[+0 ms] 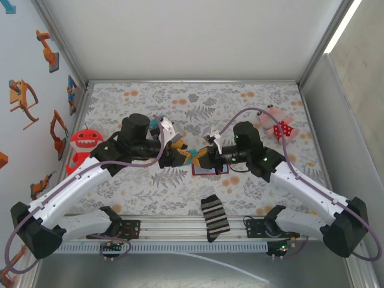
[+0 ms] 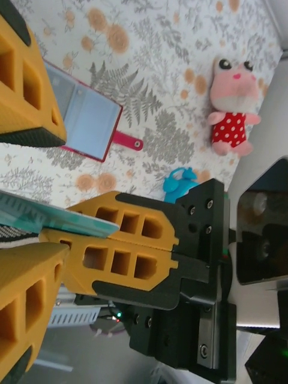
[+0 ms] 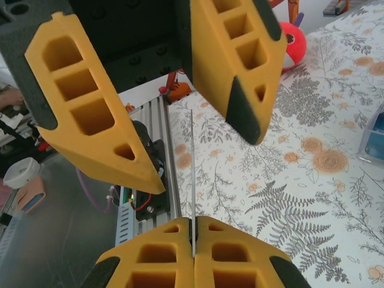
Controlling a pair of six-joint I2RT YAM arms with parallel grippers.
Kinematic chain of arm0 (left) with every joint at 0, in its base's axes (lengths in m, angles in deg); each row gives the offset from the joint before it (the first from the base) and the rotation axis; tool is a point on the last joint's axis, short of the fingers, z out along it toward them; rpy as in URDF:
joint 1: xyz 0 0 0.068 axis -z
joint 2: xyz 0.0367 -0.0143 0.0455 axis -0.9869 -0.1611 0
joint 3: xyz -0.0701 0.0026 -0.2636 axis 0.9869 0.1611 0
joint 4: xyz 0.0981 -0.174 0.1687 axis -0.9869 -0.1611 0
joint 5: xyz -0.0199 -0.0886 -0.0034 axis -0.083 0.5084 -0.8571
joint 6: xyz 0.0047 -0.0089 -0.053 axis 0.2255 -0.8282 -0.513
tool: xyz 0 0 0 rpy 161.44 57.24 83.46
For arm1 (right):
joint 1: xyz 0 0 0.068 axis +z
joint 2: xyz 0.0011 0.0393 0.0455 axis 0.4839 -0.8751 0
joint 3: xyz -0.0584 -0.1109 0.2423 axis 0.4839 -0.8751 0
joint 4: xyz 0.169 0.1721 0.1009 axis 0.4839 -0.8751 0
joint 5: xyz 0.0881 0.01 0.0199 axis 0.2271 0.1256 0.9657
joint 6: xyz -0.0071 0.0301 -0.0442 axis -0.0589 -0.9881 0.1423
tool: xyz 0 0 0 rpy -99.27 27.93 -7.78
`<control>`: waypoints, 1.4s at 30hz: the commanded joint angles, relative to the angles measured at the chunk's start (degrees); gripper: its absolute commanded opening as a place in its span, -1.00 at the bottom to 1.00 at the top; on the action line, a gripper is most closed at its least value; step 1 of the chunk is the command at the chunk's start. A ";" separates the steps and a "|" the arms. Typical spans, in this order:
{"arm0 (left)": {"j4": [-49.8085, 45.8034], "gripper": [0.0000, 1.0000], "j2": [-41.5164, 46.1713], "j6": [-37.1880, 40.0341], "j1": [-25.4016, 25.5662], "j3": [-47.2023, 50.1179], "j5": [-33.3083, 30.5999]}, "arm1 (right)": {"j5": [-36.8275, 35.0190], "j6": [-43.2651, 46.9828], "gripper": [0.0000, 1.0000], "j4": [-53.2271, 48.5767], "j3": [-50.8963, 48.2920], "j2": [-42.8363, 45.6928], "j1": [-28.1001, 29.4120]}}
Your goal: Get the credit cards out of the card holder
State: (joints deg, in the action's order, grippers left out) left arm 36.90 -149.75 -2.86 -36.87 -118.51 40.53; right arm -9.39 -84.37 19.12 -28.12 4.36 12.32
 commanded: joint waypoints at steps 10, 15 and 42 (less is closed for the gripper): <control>-5.91 -0.60 -0.08 5.25 0.17 -1.28 3.52 | 0.59 3.17 -1.00 -2.34 1.52 0.86 0.41; -7.69 -0.30 -0.46 5.95 -0.07 -1.16 3.51 | 0.87 3.11 -1.00 -2.17 1.36 1.11 0.41; 2.68 -1.00 1.73 7.12 -0.98 3.65 -13.80 | -15.80 2.17 0.37 -6.84 2.40 3.50 0.41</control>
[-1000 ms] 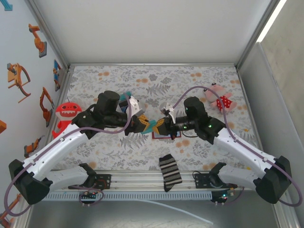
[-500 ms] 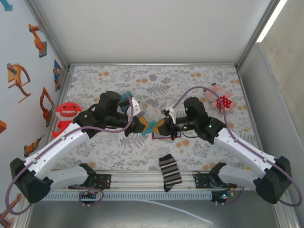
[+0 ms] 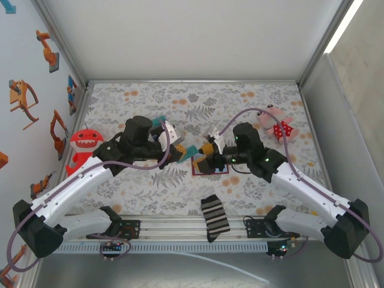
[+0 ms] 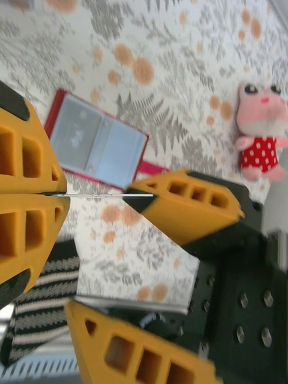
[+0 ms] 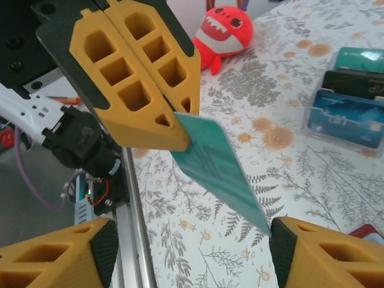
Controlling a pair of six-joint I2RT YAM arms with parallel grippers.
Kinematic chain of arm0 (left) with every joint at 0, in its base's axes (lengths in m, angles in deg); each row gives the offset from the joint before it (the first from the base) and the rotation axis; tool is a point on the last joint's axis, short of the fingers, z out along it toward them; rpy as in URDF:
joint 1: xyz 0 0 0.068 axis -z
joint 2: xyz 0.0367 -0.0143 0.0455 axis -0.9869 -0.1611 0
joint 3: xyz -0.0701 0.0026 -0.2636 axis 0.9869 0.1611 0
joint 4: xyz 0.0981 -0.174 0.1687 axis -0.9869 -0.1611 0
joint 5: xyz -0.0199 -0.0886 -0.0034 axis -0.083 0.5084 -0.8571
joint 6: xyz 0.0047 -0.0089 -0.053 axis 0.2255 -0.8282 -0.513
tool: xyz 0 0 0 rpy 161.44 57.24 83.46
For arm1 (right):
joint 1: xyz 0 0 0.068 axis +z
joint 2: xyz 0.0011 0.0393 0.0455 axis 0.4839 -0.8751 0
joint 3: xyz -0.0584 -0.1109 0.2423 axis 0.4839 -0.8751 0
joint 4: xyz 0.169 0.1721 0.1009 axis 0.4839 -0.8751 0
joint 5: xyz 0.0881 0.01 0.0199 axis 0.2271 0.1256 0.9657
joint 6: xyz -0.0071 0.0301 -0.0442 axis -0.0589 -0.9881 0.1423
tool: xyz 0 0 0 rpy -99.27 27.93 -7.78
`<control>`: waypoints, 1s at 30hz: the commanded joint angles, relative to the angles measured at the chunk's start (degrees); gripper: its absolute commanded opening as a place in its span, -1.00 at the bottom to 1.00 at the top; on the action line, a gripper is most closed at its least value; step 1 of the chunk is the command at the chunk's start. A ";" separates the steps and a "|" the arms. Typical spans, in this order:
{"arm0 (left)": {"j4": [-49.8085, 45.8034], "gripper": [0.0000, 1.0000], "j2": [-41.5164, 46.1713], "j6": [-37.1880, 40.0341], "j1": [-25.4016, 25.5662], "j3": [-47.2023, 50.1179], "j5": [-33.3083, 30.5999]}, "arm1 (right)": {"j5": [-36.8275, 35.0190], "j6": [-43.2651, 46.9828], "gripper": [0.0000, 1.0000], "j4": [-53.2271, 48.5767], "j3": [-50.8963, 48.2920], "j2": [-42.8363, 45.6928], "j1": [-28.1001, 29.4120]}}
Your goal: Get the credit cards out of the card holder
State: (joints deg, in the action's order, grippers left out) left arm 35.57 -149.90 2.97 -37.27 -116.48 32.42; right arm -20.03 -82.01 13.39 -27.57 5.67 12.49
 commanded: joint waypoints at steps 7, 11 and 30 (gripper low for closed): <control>5.42 -1.00 0.19 7.67 -6.90 1.89 -6.66 | -19.72 -3.60 0.74 -1.29 1.76 4.14 0.23; 3.53 -1.00 -4.30 12.48 -12.96 -1.32 -4.76 | -26.43 -5.44 0.96 -1.41 1.94 4.26 0.23; 1.08 -0.97 -28.30 25.39 -29.14 -15.04 4.64 | -41.08 -10.37 0.99 -5.85 4.09 0.88 0.23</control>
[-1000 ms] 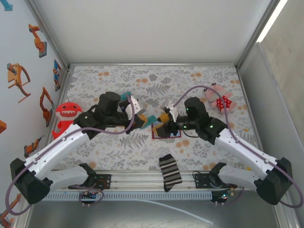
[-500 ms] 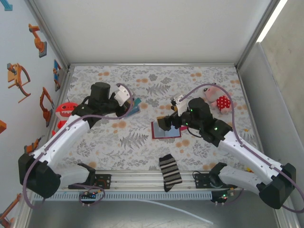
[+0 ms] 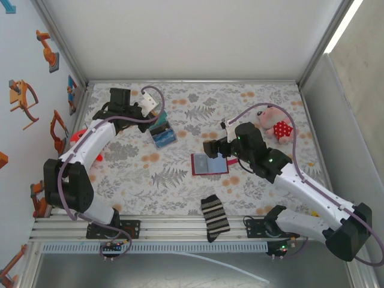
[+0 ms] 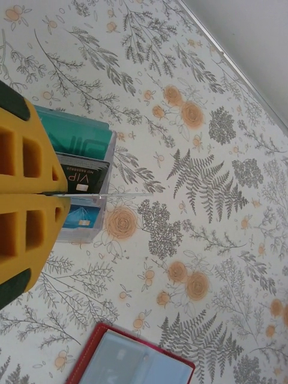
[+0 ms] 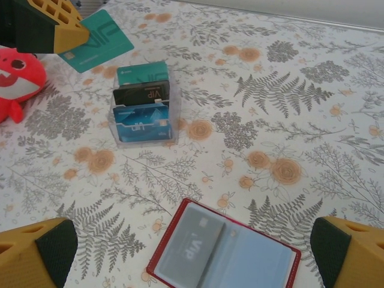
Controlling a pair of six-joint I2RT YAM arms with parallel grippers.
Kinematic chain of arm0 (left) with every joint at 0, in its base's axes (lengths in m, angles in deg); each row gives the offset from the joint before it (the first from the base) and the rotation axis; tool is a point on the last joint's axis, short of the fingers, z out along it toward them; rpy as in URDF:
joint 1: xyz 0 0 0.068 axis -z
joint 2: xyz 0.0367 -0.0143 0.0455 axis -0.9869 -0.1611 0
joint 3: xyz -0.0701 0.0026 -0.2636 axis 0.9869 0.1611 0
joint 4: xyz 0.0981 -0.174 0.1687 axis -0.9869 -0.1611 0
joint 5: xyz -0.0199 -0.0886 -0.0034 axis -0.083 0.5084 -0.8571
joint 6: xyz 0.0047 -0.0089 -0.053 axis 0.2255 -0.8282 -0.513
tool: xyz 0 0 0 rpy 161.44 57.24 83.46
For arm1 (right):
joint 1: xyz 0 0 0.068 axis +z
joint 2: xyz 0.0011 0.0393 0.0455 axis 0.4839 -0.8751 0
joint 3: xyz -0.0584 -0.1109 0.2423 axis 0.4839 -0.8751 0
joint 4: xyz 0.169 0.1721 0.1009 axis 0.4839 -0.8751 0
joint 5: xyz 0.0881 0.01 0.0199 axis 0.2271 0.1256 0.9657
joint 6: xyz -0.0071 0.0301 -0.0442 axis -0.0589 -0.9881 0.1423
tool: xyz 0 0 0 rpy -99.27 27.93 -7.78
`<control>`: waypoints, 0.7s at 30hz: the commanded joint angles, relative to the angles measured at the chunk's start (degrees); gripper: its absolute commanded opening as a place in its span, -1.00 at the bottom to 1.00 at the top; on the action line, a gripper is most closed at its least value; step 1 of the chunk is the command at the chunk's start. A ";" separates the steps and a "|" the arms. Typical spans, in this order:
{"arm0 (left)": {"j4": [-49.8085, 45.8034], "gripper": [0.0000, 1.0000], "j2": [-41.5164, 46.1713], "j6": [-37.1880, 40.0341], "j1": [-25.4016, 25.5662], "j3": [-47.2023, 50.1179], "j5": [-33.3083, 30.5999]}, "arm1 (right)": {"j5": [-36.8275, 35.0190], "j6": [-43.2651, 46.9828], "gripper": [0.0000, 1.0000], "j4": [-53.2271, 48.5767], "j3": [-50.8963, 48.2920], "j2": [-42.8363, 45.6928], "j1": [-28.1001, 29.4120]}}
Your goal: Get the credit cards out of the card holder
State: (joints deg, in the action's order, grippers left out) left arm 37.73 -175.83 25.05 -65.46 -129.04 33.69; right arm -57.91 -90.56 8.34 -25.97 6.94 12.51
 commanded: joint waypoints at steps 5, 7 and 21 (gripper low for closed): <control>-0.98 -0.98 -7.92 4.36 -2.99 -5.39 4.28 | -3.75 -2.11 0.99 -1.11 3.07 -1.18 0.21; -2.06 -0.98 -10.26 5.04 -3.50 -7.24 4.28 | -3.92 -2.12 0.99 -1.23 3.33 -1.53 0.21; -6.39 -0.98 -19.72 9.24 -4.46 -13.92 4.38 | -5.35 -2.32 0.98 -1.42 4.44 -3.03 0.21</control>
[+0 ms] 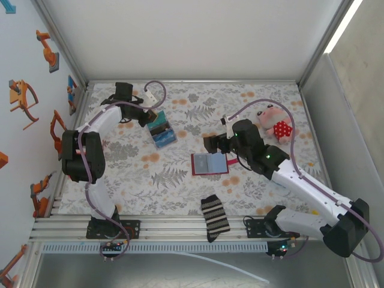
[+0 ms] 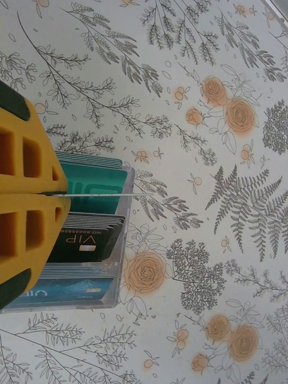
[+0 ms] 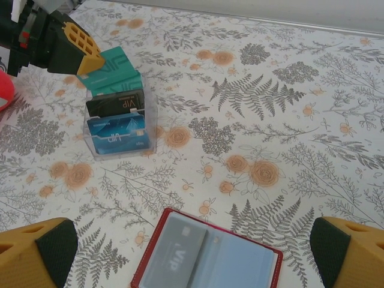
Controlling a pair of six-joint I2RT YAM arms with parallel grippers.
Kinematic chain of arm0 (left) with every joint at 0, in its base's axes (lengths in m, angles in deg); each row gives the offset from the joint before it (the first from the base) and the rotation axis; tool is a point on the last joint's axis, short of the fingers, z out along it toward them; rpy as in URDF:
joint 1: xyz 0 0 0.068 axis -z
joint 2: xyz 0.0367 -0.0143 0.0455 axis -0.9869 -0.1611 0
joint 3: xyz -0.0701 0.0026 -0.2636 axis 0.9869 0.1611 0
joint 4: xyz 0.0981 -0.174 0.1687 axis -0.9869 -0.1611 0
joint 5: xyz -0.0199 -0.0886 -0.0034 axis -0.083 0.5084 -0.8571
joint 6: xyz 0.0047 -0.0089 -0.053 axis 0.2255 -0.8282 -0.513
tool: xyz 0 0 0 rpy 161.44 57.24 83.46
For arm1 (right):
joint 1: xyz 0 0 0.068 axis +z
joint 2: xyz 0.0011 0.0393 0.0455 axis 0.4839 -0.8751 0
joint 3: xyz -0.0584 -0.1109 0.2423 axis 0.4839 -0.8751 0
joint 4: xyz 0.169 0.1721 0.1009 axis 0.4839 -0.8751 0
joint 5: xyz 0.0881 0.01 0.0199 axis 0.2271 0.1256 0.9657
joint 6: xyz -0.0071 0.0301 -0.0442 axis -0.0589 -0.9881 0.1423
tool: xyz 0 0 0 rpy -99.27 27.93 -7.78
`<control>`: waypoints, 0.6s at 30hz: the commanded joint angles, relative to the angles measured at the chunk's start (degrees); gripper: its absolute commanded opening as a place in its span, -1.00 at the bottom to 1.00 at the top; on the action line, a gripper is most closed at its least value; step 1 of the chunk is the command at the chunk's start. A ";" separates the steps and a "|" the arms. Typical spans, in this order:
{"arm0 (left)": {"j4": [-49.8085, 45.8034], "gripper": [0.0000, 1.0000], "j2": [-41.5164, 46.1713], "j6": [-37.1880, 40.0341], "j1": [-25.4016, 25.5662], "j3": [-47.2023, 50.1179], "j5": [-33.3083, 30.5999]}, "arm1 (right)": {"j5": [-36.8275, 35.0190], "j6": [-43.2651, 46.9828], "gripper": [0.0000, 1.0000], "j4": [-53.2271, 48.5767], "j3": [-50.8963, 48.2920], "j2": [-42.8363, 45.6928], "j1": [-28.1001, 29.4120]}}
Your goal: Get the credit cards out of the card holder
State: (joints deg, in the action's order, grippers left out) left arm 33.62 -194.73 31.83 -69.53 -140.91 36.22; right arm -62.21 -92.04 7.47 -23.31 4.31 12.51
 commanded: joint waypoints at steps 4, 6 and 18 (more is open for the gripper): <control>-2.45 -0.98 -1.87 2.80 -0.58 -2.79 1.80 | -0.72 -0.86 0.98 -0.63 2.24 -1.08 0.21; -2.75 -0.98 -2.46 3.04 -0.65 -3.27 1.84 | -0.68 -0.85 0.97 -0.63 2.39 -1.27 0.21; -4.38 -0.85 -5.05 3.61 -1.04 -5.17 1.85 | -0.50 -0.76 0.97 -0.61 2.42 -1.64 0.21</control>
State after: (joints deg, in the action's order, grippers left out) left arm 31.04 -198.43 33.84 -70.27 -144.39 36.27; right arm -62.19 -92.07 7.43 -22.80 2.98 12.51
